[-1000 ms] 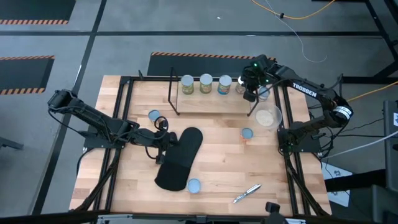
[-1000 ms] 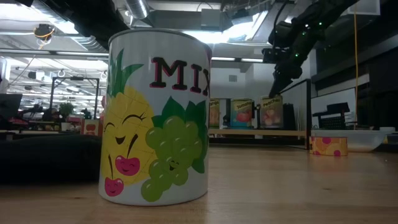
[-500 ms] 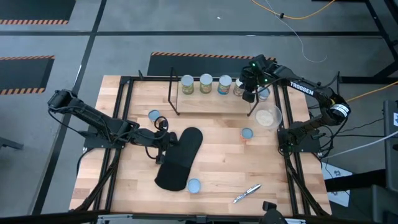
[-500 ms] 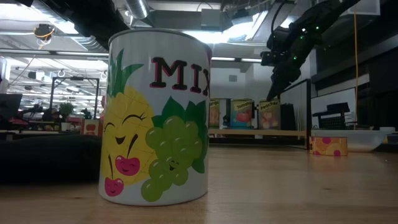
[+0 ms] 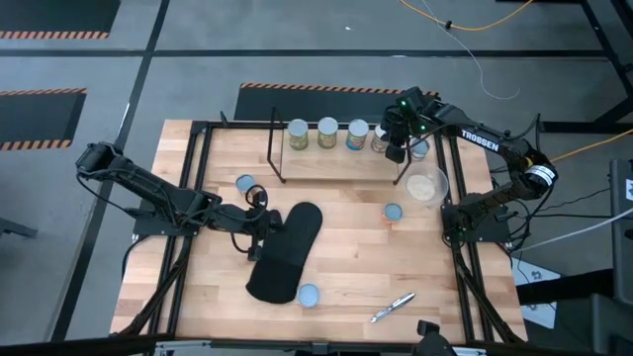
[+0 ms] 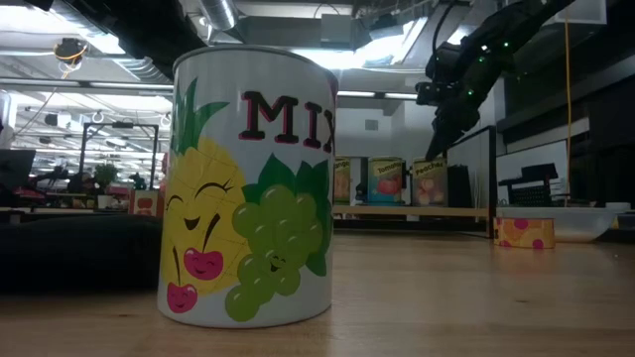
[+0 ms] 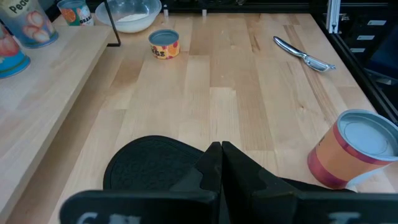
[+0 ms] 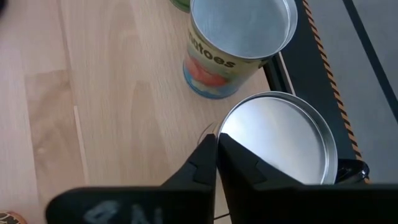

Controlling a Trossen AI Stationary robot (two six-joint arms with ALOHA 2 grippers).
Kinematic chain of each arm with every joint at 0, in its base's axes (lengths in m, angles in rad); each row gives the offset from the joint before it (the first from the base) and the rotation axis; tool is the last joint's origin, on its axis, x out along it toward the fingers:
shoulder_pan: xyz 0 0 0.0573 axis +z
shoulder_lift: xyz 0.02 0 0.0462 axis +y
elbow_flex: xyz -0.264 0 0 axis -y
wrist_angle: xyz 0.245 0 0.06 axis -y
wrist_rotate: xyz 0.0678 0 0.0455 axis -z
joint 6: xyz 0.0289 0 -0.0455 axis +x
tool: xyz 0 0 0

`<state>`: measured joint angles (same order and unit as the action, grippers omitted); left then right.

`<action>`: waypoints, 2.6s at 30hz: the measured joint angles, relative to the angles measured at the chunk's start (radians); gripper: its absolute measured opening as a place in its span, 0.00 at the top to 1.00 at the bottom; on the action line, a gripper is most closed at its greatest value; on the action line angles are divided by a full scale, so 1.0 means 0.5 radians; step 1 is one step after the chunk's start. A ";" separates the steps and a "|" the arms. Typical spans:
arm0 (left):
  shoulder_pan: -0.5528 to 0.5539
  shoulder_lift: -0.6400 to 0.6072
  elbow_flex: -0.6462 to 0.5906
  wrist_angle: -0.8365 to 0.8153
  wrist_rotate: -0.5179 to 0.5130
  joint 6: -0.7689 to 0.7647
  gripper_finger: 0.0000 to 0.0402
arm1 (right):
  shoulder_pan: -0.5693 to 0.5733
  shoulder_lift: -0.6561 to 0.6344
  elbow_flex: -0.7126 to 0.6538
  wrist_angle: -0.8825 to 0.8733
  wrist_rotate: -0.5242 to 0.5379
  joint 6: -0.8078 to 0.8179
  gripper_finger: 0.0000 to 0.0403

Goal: Pick and place cans onto a shelf
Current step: Put the canned peaches on the shelf, then put the small canned tomatoes on the shelf

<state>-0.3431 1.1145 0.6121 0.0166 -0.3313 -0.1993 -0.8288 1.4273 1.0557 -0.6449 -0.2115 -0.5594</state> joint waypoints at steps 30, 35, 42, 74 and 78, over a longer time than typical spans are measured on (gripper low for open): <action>0.000 0.000 0.000 0.000 0.000 -0.001 0.98 | 0.000 0.002 0.000 -0.003 0.002 0.000 0.93; 0.001 0.000 0.000 0.001 0.000 -0.002 0.96 | 0.001 0.002 0.000 -0.011 -0.001 0.001 0.85; 0.001 0.000 0.000 0.002 -0.001 -0.017 0.86 | 0.001 0.002 0.000 -0.011 -0.001 0.001 0.72; 0.001 -0.001 0.000 0.075 -0.002 0.000 0.74 | 0.031 -0.217 0.205 -0.284 0.000 0.002 0.71; 0.001 -0.001 0.000 0.075 -0.002 0.000 0.75 | 0.086 -0.330 0.207 -0.354 -0.002 0.022 0.71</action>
<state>-0.3428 1.1141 0.6121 0.0540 -0.3325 -0.1993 -0.7856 1.2622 1.1591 -0.8220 -0.2127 -0.5483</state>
